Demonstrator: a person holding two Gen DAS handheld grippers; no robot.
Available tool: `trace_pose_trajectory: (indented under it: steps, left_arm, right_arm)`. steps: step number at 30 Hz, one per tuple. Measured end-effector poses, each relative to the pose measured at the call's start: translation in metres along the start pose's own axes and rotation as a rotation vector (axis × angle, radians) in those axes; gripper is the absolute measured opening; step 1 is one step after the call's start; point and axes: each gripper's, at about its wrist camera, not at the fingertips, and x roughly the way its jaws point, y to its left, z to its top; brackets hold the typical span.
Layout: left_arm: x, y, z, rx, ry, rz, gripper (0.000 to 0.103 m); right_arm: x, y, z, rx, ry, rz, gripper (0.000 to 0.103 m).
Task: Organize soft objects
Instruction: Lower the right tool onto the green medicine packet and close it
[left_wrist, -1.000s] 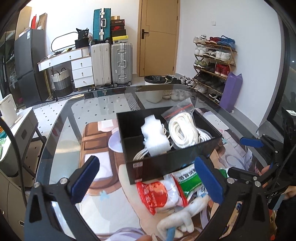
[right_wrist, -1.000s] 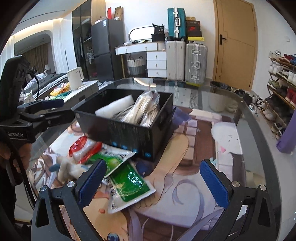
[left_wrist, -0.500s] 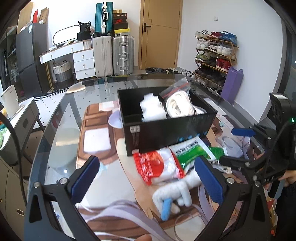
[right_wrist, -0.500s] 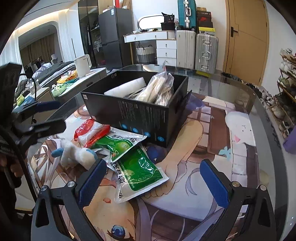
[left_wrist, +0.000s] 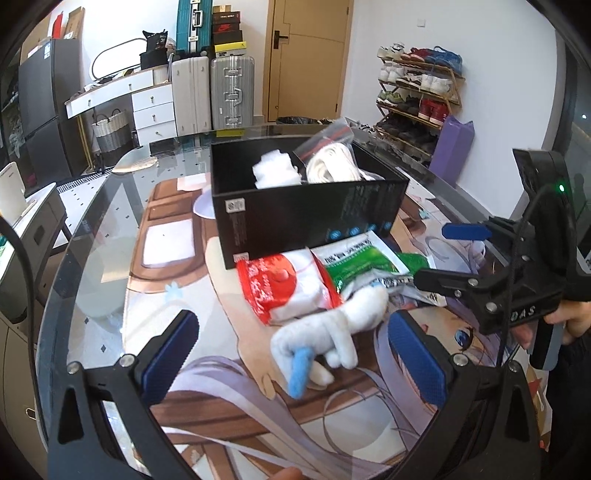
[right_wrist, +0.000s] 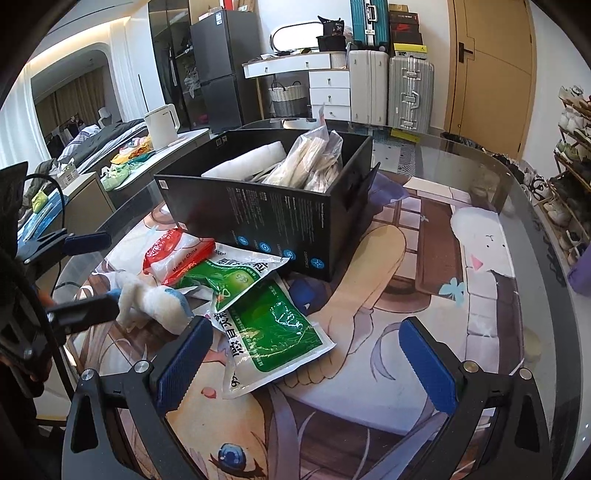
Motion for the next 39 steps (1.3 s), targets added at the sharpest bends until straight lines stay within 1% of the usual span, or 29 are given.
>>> trace_pose_trajectory:
  steps: [14, 21, 27, 31, 37, 39]
  left_arm:
    - [0.013, 0.001, -0.01, -0.003, 0.053, 0.013, 0.103]
    - [0.019, 0.005, -0.014, -0.016, 0.075, 0.016, 0.103]
    - [0.021, 0.008, -0.014, -0.023, 0.083, 0.017, 0.103]
    - [0.023, 0.009, -0.015, -0.022, 0.094, 0.021, 0.103]
    - [0.023, 0.01, -0.013, -0.016, 0.095, 0.012, 0.103]
    - [0.023, 0.012, -0.013, -0.023, 0.098, 0.012, 0.103]
  right_arm:
    - [0.012, 0.01, -0.004, -0.032, 0.047, -0.022, 0.102]
    - [0.019, 0.008, -0.005, -0.039, 0.073, -0.056, 0.102]
    - [0.019, 0.002, -0.007, -0.032, 0.08, -0.053, 0.102]
    - [0.02, 0.005, -0.006, -0.05, 0.077, -0.057, 0.102]
    - [0.023, 0.006, -0.004, -0.069, 0.088, -0.047, 0.102]
    - [0.024, 0.009, -0.004, -0.082, 0.09, -0.03, 0.102]
